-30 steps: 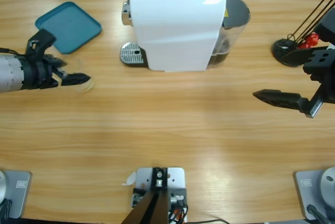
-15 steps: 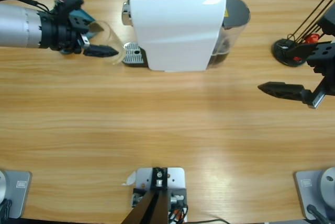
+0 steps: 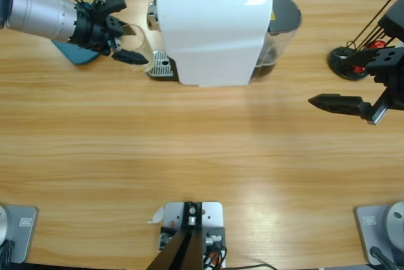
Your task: Pour coffee
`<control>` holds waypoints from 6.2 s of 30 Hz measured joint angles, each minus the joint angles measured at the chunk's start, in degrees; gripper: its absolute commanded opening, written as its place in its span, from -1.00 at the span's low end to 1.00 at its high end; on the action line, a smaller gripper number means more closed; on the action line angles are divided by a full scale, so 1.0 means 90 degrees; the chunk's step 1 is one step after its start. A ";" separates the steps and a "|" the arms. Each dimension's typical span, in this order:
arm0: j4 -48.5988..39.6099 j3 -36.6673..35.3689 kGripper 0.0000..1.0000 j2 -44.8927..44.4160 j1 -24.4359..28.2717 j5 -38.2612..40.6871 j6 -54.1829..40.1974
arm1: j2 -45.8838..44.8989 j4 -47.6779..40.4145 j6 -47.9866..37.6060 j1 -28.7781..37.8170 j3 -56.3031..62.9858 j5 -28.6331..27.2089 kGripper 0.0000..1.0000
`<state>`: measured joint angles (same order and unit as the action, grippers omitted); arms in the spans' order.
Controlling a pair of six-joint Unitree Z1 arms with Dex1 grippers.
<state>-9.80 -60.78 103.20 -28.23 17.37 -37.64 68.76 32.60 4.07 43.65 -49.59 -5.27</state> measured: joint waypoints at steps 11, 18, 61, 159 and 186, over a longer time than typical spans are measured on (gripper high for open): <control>-0.0070 -0.0284 -0.03 0.0400 -0.0001 0.0000 -0.0068 | 0.0027 -0.0123 0.0034 -0.0102 0.0139 0.0057 1.00; -0.0089 -0.0522 -0.03 0.0470 -0.0045 0.0000 -0.0067 | 0.0027 -0.0128 0.0034 -0.0113 0.0175 0.0058 1.00; -0.0093 -0.0735 1.00 0.0706 -0.0258 0.0011 0.0218 | 0.0027 -0.0152 0.0039 -0.0113 0.0271 0.0121 1.00; 0.0115 0.2319 1.00 -0.3111 0.0381 0.0051 0.2199 | 0.4074 0.3075 -0.1046 -0.1189 -0.6581 0.1446 -1.00; 0.0115 0.2319 1.00 -0.3094 0.0381 0.0052 0.2199 | 0.4175 0.3075 -0.1035 -0.1194 -0.6581 0.1310 -1.00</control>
<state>-8.77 -39.92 75.35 -24.80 17.84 -17.85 106.33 60.28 -5.24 32.90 -108.82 6.51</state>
